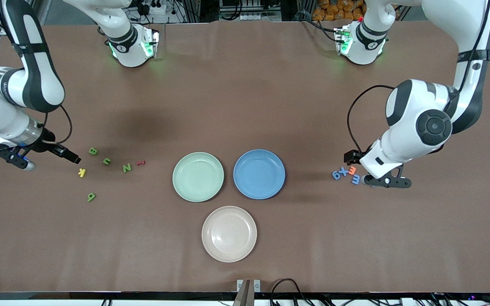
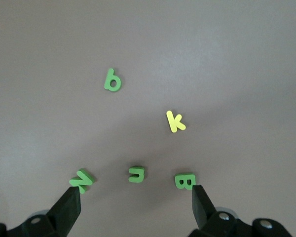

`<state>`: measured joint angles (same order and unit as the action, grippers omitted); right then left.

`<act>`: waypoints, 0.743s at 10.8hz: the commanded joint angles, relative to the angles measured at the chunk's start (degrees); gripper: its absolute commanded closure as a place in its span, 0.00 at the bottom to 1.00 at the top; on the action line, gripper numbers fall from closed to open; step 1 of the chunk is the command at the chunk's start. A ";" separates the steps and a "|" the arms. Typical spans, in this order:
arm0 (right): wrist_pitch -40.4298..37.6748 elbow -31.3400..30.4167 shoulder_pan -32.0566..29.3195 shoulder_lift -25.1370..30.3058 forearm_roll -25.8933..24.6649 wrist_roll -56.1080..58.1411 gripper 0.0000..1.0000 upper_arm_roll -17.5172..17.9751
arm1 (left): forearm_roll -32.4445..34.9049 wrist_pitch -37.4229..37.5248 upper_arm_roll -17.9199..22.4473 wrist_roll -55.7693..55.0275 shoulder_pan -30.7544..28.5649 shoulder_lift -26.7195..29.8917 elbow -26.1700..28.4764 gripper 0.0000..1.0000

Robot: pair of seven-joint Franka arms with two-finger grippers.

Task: Sort letters by color into matching plates
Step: 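Grasp green B with the right gripper while the left gripper grasps blue x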

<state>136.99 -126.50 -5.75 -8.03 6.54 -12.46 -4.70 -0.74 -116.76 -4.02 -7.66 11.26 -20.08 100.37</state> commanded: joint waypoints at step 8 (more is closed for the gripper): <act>15.13 -3.74 -2.60 -10.34 1.37 -0.37 0.00 0.22 | 5.66 -19.87 -0.02 4.93 3.68 -7.69 6.92 0.00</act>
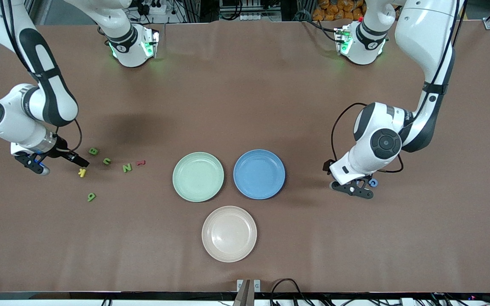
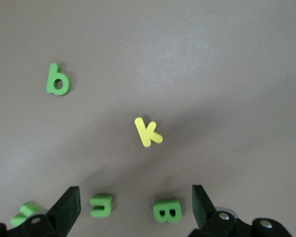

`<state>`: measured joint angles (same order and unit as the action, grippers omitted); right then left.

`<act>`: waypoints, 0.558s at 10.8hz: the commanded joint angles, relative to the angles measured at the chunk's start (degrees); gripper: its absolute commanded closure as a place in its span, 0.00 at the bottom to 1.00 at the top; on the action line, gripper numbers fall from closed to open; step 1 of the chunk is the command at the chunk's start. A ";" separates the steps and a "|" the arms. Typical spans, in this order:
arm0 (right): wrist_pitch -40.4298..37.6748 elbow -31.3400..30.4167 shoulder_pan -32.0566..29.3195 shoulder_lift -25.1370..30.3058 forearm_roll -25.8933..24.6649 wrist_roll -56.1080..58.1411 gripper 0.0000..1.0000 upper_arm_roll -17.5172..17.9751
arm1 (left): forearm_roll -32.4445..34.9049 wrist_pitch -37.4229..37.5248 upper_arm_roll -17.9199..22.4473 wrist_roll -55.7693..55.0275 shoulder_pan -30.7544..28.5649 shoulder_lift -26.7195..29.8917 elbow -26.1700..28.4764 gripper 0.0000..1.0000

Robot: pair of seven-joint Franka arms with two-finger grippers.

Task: Sort letters by color into matching plates
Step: 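Grasp green B with the right gripper while the left gripper grasps blue x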

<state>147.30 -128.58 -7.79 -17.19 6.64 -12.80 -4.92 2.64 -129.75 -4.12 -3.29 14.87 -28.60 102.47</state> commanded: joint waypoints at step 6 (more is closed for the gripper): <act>9.49 -6.15 -0.65 -1.44 1.27 -0.74 0.00 0.35 | 4.57 -15.62 -0.27 8.37 -3.26 0.31 11.61 0.00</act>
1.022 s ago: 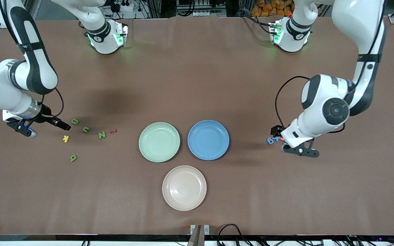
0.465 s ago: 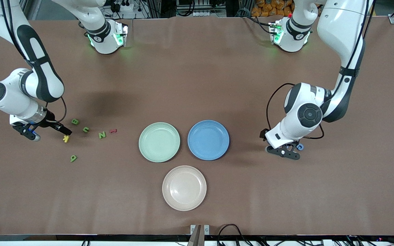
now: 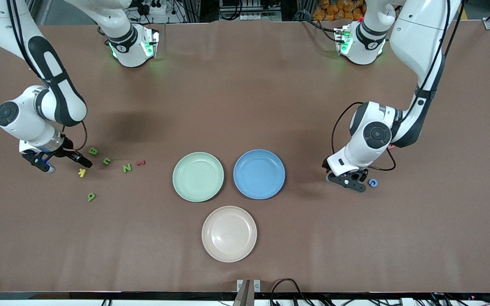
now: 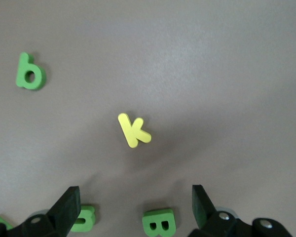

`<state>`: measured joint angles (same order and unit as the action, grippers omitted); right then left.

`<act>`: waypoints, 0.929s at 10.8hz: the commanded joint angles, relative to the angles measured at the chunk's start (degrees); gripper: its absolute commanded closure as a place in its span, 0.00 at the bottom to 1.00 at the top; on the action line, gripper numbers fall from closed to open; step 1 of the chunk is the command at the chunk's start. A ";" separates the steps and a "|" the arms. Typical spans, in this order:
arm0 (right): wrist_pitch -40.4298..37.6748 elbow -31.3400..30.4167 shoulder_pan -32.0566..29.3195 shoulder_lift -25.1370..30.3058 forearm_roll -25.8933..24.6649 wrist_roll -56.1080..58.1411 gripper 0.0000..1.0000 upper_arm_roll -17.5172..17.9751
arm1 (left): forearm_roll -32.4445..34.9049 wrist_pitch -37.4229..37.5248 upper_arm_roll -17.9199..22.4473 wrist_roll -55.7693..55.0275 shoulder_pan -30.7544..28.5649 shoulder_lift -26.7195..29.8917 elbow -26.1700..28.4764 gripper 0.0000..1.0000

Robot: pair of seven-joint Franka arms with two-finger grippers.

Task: Sort letters by color into matching plates
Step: 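Grasp green B with the right gripper while the left gripper grasps blue x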

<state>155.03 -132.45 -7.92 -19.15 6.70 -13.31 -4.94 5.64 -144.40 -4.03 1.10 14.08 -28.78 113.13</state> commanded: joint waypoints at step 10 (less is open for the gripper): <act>3.97 -7.47 -0.96 1.04 1.21 -0.22 0.00 0.45 | 0.96 -3.77 -2.12 8.57 -2.65 -2.42 2.27 0.00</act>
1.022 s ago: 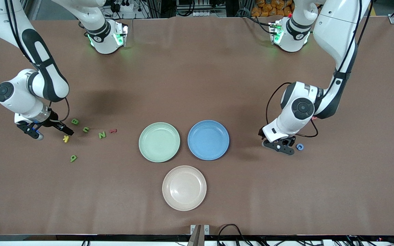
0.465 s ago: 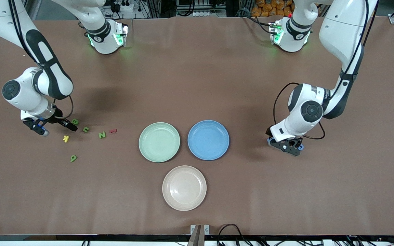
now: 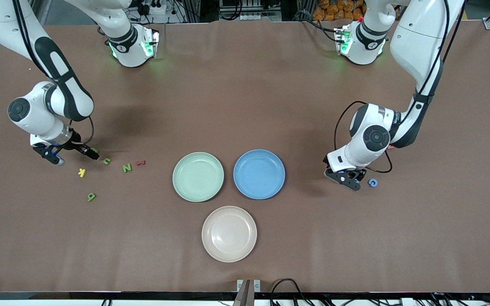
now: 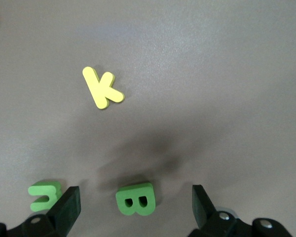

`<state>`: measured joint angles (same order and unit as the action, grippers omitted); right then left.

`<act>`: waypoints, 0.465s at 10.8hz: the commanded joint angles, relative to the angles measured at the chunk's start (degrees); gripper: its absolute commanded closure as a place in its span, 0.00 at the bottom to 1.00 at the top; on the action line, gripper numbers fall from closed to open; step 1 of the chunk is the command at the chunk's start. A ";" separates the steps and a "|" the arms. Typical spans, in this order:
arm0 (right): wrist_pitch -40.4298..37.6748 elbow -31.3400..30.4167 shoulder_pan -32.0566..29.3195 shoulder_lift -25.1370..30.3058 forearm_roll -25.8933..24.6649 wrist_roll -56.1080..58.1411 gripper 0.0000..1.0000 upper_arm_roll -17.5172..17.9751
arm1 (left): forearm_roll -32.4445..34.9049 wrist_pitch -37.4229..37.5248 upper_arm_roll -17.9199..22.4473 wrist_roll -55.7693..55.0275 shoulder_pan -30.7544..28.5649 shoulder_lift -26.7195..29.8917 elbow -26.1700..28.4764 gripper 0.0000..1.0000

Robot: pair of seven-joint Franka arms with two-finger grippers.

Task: Sort letters by color into matching plates
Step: 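Grasp green B with the right gripper while the left gripper grasps blue x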

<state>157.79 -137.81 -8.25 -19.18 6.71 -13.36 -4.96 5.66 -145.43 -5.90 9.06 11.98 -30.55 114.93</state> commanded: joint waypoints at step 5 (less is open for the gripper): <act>1.91 -2.73 -0.54 0.64 1.20 -0.17 0.46 0.48 | 0.49 -7.68 -0.25 -1.58 -0.55 -2.93 0.20 0.00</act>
<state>158.55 -139.29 -8.26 -19.18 6.72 -13.38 -4.96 5.66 -151.18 -5.89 8.84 11.81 -32.82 115.25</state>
